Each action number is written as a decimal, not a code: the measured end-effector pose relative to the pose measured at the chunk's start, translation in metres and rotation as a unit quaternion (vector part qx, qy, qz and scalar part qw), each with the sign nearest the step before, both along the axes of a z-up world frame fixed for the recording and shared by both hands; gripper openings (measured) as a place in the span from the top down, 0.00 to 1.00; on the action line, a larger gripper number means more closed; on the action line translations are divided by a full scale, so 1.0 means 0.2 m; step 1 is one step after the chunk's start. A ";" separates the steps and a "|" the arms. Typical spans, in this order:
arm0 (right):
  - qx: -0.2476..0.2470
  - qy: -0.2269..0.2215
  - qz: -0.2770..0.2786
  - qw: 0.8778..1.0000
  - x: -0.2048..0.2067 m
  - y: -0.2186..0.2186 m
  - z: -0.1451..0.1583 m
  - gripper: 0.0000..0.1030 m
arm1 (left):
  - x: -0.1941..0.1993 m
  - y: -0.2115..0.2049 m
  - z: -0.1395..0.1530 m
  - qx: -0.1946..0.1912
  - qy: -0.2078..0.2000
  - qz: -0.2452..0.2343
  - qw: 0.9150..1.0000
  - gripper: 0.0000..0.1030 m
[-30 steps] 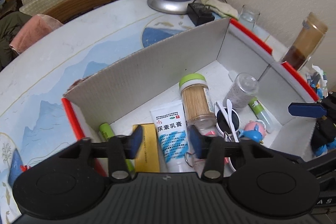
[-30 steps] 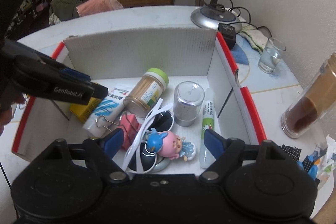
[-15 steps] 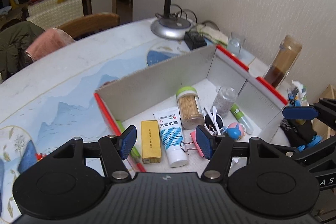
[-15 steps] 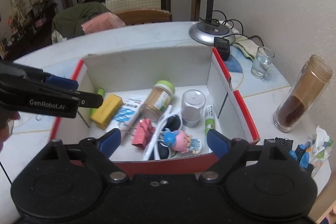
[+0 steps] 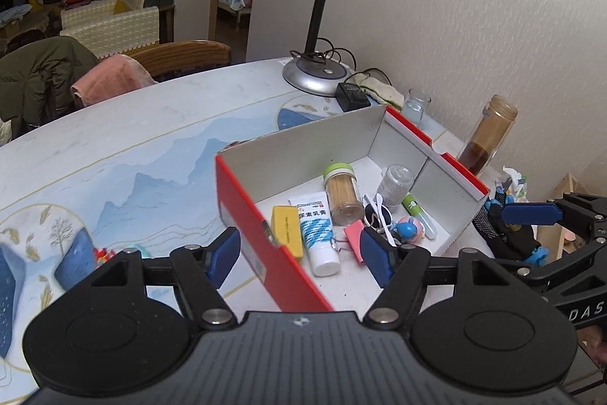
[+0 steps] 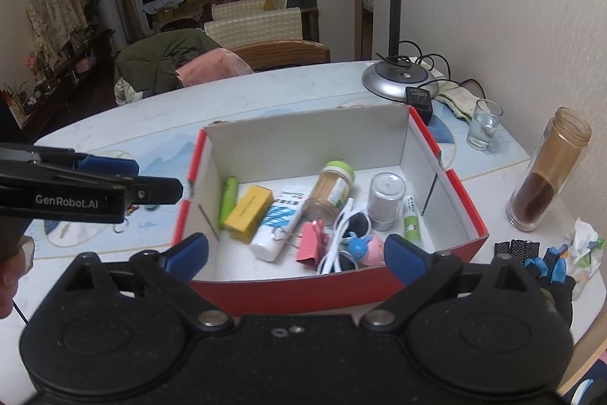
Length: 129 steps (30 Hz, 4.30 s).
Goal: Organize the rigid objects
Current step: 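Withdraw both tools from the box toward the bird keychain and teal toy, then grasp the red bird keychain with the left gripper while the right grasps the teal egg toy, then carry the bird keychain into the shoebox with the left tool while the right carries the teal toy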
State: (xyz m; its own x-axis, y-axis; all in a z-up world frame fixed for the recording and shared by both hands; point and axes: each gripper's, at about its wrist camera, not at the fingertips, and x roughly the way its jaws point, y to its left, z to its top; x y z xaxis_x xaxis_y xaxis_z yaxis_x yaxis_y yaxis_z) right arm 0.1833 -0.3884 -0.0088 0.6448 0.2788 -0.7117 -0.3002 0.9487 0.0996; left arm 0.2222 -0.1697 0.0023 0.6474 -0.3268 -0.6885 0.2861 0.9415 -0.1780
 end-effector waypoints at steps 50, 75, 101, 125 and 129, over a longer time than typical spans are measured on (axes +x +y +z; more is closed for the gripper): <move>-0.030 0.081 0.126 0.988 0.37 1.10 -0.26 0.09 | 0.12 0.87 -0.60 0.034 0.011 0.122 0.992 0.00; -0.064 0.153 0.142 0.976 0.71 1.29 -0.61 0.45 | 0.30 0.75 -0.79 0.072 -0.008 0.097 0.993 0.16; -0.055 0.142 0.116 0.982 0.73 1.29 -0.61 0.73 | 0.29 0.70 -0.76 0.086 -0.016 0.069 0.994 0.63; -0.001 0.113 0.085 0.990 0.42 1.03 -0.23 0.73 | 0.07 0.68 -0.43 0.032 -0.018 0.079 0.996 0.64; 0.010 0.100 0.083 0.992 0.36 0.96 -0.14 0.73 | 0.02 0.63 -0.34 0.027 -0.028 0.068 0.997 0.64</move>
